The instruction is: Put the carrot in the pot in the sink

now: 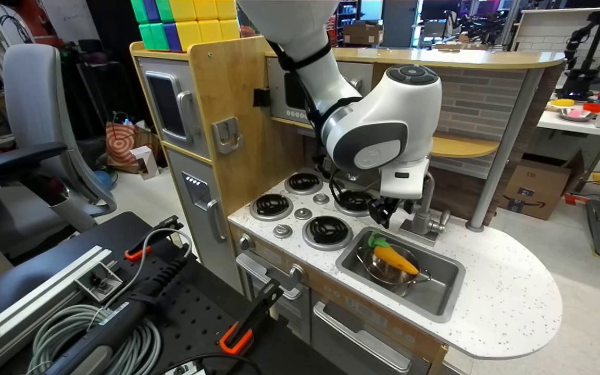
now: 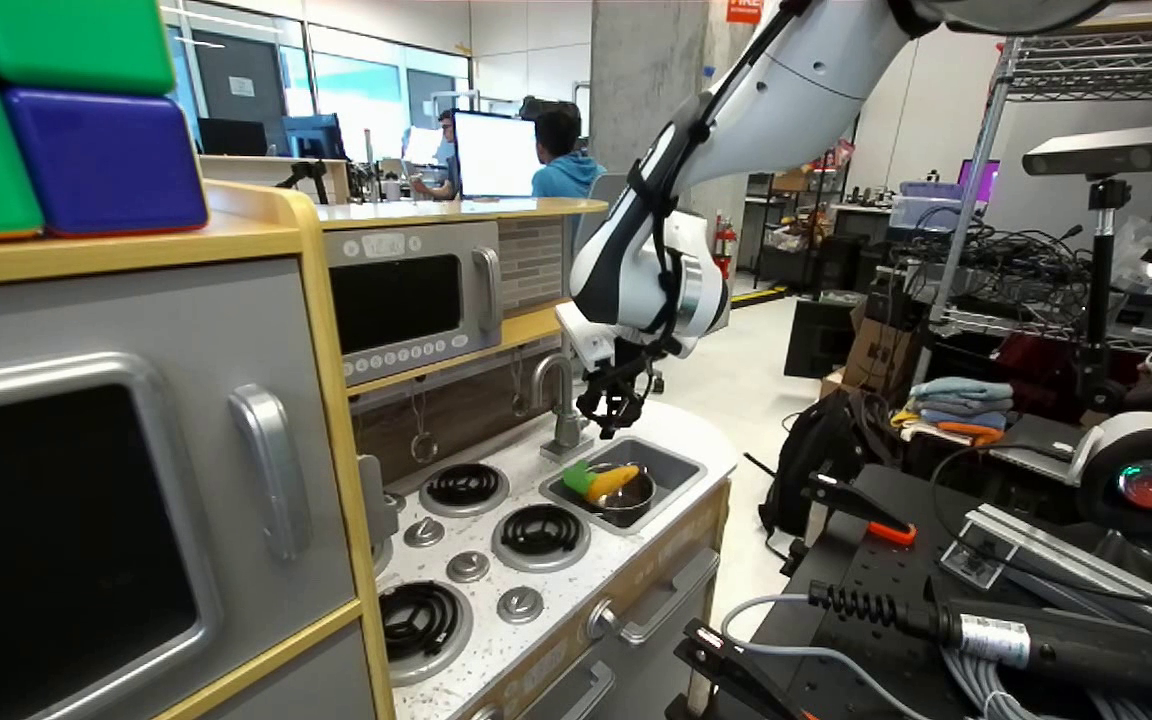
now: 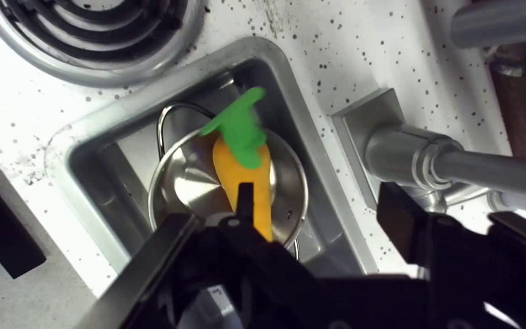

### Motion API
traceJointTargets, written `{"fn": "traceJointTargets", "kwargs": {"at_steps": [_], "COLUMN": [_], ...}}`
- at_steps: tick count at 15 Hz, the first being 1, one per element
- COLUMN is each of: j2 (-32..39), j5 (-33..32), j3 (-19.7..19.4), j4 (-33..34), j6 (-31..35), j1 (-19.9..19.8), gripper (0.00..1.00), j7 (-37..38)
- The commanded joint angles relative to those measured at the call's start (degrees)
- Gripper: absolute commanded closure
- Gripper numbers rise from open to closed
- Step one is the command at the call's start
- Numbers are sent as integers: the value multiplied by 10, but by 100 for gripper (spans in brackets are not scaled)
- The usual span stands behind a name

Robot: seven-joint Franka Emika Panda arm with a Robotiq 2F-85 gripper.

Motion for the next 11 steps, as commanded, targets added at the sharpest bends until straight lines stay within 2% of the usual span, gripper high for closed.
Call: {"fn": "traceJointTargets", "kwargs": {"at_steps": [1,6,10,11], "j2": [-89,-233,-313,-267], "j5": [23,61,110,103], "j3": [35,83,63,34], "j4": [-69,-162,-197,-157], "j6": [-52,-146,-256,-219], "j1": [-24,-62,-50,-17], "gripper": [0,0,0,0], "j7": [-46,-171,-250,-218]}}
